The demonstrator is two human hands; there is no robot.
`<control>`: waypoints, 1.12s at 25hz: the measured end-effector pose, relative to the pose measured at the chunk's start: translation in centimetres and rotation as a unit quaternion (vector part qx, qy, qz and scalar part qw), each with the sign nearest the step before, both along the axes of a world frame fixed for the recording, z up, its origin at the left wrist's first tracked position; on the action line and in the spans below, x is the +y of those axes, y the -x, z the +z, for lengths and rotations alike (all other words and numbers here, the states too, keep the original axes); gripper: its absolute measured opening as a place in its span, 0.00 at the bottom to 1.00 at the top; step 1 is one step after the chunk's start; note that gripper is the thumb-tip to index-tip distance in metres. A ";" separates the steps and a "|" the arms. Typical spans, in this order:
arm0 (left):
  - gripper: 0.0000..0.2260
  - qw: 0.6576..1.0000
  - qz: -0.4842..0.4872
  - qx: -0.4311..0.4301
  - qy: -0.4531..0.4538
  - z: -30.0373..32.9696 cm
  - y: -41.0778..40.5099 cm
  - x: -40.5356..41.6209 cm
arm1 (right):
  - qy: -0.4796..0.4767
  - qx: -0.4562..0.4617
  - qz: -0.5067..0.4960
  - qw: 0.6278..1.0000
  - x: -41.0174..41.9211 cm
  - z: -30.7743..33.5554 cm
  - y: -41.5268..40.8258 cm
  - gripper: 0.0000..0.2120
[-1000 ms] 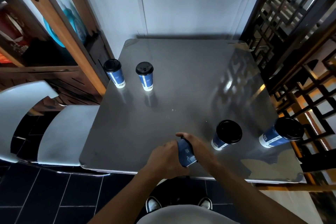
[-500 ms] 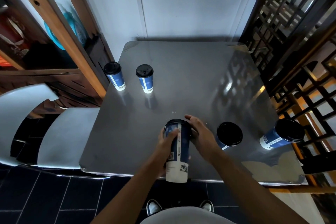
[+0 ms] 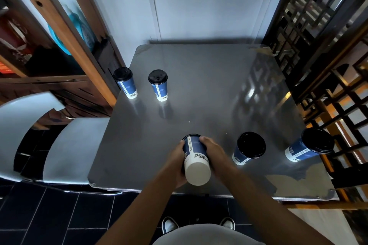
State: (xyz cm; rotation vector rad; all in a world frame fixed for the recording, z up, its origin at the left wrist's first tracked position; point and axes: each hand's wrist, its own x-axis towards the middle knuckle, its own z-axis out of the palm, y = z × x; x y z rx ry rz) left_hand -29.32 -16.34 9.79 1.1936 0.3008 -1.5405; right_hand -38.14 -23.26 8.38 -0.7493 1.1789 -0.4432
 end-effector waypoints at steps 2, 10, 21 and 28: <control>0.28 1.000 -0.006 -0.003 -0.006 -0.1 0.1 -0.1 | -0.010 -0.017 -0.020 1.000 0.0 0.3 -0.1 0.12; 0.36 0.976 -0.173 -0.102 -0.082 -1.4 -1.2 0.0 | -0.008 -0.021 -0.049 0.999 -0.3 0.7 0.1 0.06; 0.21 0.970 -0.089 -0.225 -0.014 -1.5 -0.3 -1.5 | -0.063 -0.047 -0.080 0.994 -0.2 1.0 1.2 0.17; 0.22 0.967 -0.110 -0.228 -0.024 -0.9 -0.7 -1.6 | -0.068 -0.064 -0.084 0.992 -0.1 1.5 0.7 0.17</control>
